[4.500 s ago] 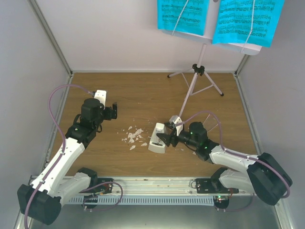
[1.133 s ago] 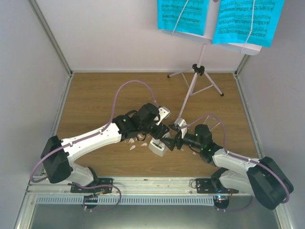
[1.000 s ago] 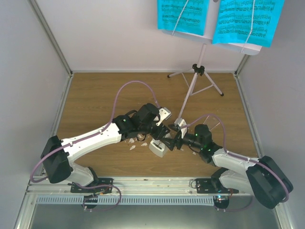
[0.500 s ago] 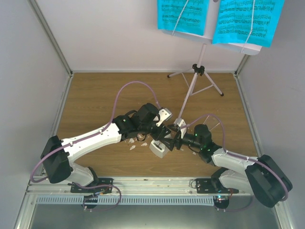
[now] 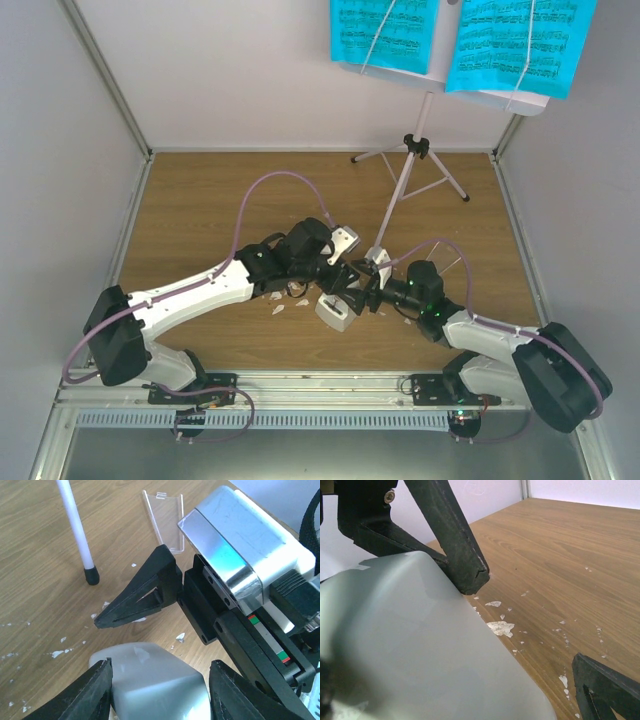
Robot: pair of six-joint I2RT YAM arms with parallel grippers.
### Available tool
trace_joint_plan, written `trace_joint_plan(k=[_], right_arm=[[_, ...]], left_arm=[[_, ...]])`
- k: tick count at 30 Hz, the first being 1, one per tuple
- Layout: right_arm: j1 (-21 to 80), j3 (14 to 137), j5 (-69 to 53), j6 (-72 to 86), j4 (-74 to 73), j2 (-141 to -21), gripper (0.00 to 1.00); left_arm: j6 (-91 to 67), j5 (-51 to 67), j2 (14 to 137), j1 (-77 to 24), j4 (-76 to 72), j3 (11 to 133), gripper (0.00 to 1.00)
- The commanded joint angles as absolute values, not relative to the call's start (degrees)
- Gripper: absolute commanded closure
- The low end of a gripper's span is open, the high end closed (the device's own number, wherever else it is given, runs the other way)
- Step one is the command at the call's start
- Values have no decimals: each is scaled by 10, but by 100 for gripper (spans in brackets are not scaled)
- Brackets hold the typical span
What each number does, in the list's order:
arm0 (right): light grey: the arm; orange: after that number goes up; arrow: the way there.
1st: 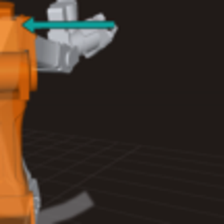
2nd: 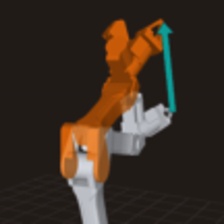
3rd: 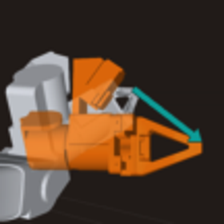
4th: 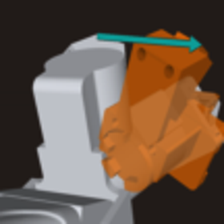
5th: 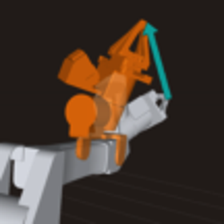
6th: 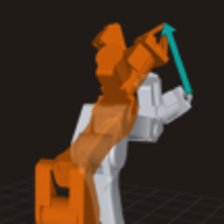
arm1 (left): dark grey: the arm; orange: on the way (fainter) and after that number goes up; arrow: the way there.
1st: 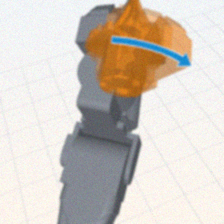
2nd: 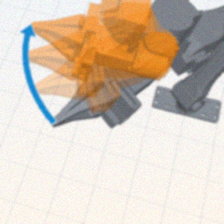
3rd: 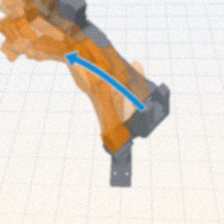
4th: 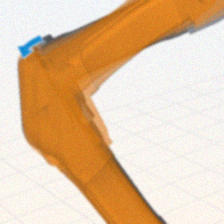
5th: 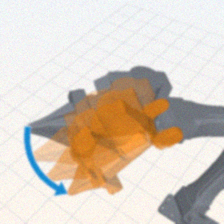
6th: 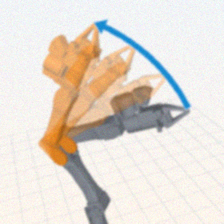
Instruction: Pack up the instrument practice props
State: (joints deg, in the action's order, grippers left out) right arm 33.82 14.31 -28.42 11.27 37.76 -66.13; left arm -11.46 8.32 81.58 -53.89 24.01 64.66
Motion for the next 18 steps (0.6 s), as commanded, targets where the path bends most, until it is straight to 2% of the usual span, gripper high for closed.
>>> trace_joint_plan(k=[1, 18], right_arm=[[333, 137, -235, 127, 409, -665, 2], [333, 131, -207, 140, 419, -665, 0]], left_arm=[[-159, 154, 794, -546, 266, 621, 48], [-190, 186, 759, -545, 240, 601, 37]])
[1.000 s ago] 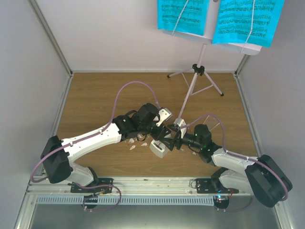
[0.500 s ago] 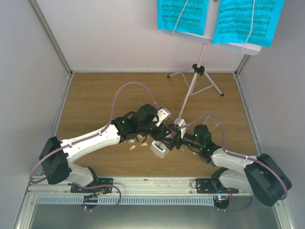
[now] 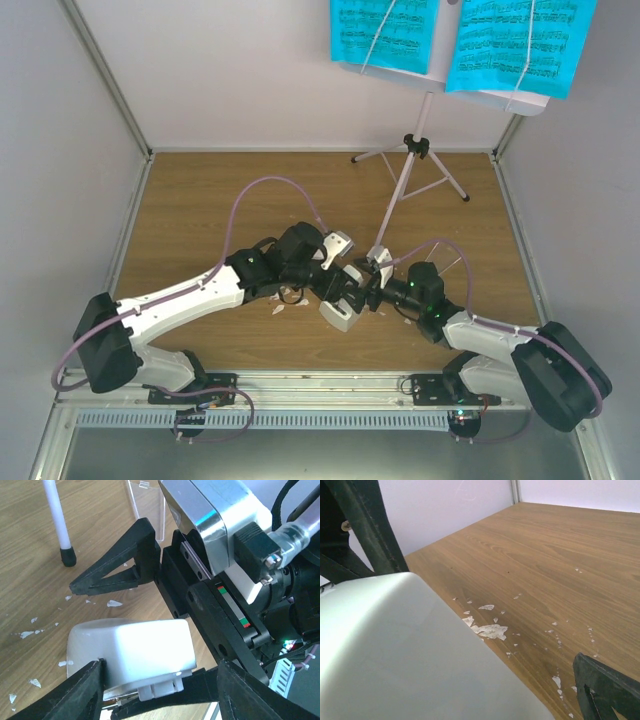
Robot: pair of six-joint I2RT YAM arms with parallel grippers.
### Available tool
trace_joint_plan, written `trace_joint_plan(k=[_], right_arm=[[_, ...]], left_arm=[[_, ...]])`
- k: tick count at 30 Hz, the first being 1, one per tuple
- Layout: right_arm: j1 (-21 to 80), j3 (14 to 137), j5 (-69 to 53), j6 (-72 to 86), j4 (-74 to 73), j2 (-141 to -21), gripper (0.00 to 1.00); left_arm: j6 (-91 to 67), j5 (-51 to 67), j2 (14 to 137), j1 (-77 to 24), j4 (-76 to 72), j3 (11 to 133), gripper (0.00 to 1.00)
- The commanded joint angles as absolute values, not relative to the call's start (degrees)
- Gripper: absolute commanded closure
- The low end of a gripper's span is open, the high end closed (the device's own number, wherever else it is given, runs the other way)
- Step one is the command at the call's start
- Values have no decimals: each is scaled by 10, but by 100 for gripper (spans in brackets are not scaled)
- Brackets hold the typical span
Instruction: Pack up the instrument practice props
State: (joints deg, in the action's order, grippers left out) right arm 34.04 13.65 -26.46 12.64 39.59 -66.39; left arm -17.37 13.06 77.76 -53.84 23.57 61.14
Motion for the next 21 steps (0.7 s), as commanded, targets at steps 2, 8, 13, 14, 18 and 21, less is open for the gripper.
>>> trace_joint_plan(k=[2, 8, 13, 14, 18, 21], right_arm=[[334, 131, -207, 141, 418, -664, 0], [333, 139, -230, 134, 399, -654, 1], [333, 146, -246, 128, 353, -610, 0], [333, 147, -248, 127, 338, -595, 0], [333, 156, -263, 123, 271, -530, 0], [333, 163, -268, 123, 215, -478, 0]], left_arm=[[-192, 188, 755, -545, 238, 598, 35], [-200, 161, 733, -543, 237, 593, 22], [-215, 112, 696, -533, 229, 578, 3], [-217, 103, 686, -531, 225, 573, 1], [-226, 74, 641, -524, 199, 542, 1], [-225, 63, 605, -520, 169, 515, 1]])
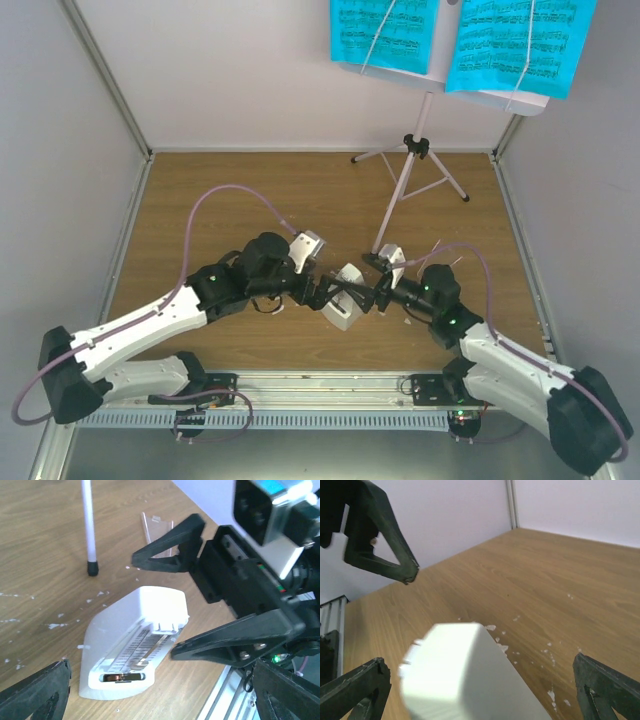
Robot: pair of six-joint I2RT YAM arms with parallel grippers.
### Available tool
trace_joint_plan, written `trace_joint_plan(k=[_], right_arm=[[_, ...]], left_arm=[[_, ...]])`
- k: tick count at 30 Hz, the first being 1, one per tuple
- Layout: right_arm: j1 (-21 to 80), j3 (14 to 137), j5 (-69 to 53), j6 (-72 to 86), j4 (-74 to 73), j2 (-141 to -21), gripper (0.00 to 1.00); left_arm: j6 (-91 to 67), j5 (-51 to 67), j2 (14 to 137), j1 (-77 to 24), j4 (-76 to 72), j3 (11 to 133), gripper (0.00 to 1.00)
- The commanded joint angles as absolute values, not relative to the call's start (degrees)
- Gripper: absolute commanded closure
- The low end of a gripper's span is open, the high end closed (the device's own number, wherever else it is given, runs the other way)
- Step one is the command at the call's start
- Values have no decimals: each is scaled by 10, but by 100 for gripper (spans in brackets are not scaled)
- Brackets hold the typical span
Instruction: Pack up the instrument practice props
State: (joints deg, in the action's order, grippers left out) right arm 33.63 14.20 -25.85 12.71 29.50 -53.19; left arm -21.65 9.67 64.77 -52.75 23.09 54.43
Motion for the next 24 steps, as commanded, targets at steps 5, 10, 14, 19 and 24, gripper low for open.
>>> trace_joint_plan(k=[5, 10, 14, 19, 24], right_arm=[[333, 165, -219, 148, 143, -388, 0], [333, 169, -135, 175, 80, -308, 1], [333, 177, -88, 168, 24, -263, 0], [333, 184, -55, 155, -22, -234, 0], [333, 178, -48, 164, -15, -230, 0]], left_arm=[[-168, 67, 543, -520, 58, 419, 1], [-101, 85, 464, -532, -196, 261, 1], [-54, 77, 466, -533, -249, 228, 1], [18, 75, 533, -543, -213, 273, 5], [54, 76, 586, -547, -226, 290, 12]])
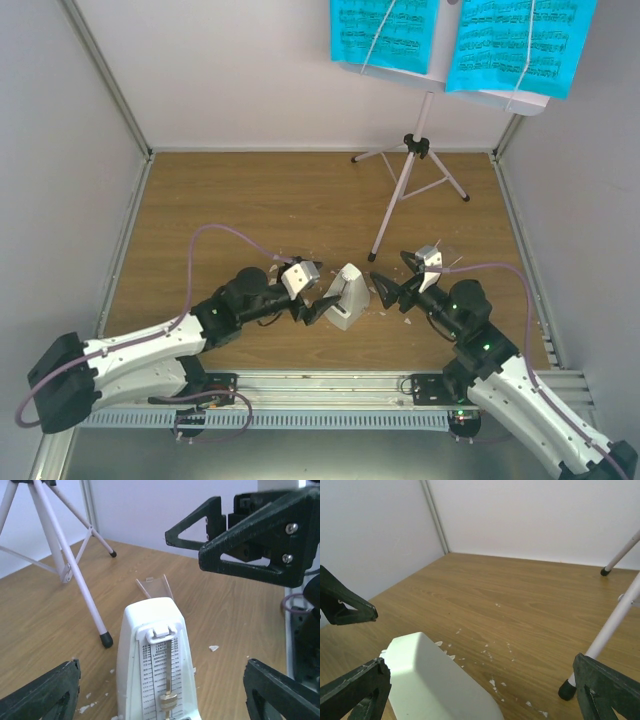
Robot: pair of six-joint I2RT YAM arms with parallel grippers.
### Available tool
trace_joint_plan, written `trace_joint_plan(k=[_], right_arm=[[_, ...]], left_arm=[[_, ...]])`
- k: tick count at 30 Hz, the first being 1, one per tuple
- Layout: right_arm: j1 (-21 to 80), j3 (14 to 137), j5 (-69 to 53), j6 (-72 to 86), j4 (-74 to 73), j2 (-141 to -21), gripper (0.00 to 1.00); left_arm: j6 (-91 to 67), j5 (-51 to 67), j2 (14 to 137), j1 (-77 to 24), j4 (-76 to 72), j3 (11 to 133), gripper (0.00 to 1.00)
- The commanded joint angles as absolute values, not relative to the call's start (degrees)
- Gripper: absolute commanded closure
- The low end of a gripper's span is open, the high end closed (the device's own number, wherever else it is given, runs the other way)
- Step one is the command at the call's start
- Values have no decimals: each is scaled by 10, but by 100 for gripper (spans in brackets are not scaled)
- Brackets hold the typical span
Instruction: Pack up the instrument practice props
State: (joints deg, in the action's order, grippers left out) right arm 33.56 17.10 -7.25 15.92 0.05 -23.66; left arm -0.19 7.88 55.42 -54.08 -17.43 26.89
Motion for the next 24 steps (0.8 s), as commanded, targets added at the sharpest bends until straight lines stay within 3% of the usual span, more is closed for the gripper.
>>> trace_joint_plan(k=[1, 13, 24], right_arm=[[334, 176, -48, 167, -10, -230, 0], [333, 167, -49, 172, -7, -226, 0], [333, 162, -48, 177, -7, -220, 1]], left_arm=[[58, 79, 598, -548, -226, 295, 13], [70, 59, 689, -558, -207, 339, 23], [66, 62, 709, -558, -203, 345, 43]])
